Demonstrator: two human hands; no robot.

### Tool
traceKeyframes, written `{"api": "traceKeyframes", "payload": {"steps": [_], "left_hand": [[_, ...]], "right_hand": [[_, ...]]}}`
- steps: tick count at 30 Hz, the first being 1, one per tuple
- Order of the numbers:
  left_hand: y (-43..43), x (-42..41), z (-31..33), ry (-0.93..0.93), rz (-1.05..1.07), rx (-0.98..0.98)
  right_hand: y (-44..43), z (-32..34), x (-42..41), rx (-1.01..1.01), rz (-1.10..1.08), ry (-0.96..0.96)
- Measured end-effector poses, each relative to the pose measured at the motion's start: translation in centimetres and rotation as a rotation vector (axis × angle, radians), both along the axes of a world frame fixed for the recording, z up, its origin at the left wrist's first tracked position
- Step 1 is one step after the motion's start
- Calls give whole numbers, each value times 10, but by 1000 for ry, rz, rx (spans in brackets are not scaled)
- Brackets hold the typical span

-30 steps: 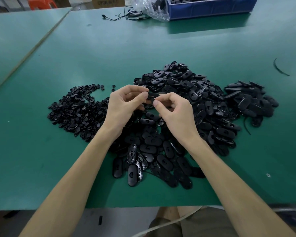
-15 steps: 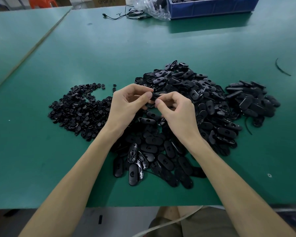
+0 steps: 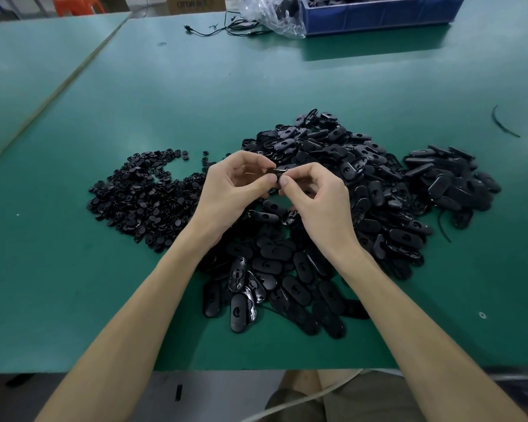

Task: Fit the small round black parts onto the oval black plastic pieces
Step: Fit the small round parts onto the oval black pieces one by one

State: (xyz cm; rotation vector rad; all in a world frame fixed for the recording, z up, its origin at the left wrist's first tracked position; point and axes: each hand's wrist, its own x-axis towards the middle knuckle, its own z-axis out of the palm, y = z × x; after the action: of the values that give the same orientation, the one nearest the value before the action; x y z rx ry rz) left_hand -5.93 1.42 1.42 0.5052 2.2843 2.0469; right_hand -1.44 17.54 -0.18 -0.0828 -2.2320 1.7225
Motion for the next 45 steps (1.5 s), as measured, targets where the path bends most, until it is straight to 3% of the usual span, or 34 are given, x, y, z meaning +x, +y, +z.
{"api": "traceKeyframes", "payload": {"steps": [14,45], "left_hand": [[-3,-3,-4,-160,-57,84],[-2,-2,0,-291,-152,142]], "right_hand": [[1,-1,-1,-99,4,37],[3,-4,-5,-206,15,143]]}}
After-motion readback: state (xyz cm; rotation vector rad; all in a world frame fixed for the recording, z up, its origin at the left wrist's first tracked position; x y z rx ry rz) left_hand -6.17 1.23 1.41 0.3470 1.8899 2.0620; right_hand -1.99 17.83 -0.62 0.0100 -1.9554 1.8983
